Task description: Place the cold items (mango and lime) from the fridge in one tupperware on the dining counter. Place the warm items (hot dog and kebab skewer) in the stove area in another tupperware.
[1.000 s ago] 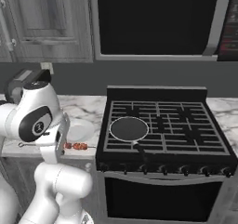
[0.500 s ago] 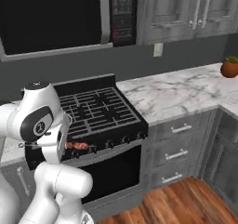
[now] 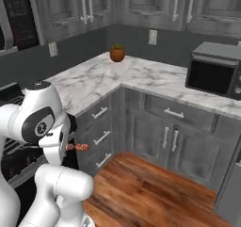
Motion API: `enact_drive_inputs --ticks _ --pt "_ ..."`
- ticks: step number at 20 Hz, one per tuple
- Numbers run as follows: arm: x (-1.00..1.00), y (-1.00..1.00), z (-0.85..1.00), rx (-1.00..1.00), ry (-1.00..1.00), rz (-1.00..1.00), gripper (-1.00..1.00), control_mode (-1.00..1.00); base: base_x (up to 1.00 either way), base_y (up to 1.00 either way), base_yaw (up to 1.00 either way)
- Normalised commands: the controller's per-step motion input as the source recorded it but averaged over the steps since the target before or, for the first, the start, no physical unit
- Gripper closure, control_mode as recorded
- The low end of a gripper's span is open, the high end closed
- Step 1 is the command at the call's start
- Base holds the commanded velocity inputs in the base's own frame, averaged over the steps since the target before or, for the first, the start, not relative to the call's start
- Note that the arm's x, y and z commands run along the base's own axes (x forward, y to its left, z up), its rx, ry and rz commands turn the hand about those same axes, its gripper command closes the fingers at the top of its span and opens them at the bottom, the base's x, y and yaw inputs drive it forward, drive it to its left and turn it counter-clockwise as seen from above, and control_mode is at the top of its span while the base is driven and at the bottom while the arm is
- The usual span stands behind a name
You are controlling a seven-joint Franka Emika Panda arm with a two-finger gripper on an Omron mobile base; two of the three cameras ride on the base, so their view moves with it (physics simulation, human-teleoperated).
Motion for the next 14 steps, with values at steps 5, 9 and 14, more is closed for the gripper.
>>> enact_drive_inputs --ticks 5,9,14 --pt "0.00 0.00 0.00 0.00 0.00 0.00 1.00 1.00 0.00 0.00 -0.97" --pt "0.00 0.00 0.00 0.00 0.00 0.00 1.00 1.00 0.00 0.00 -0.98" --pt "0.00 0.00 0.00 0.00 0.00 0.00 1.00 1.00 0.00 0.00 -0.97"
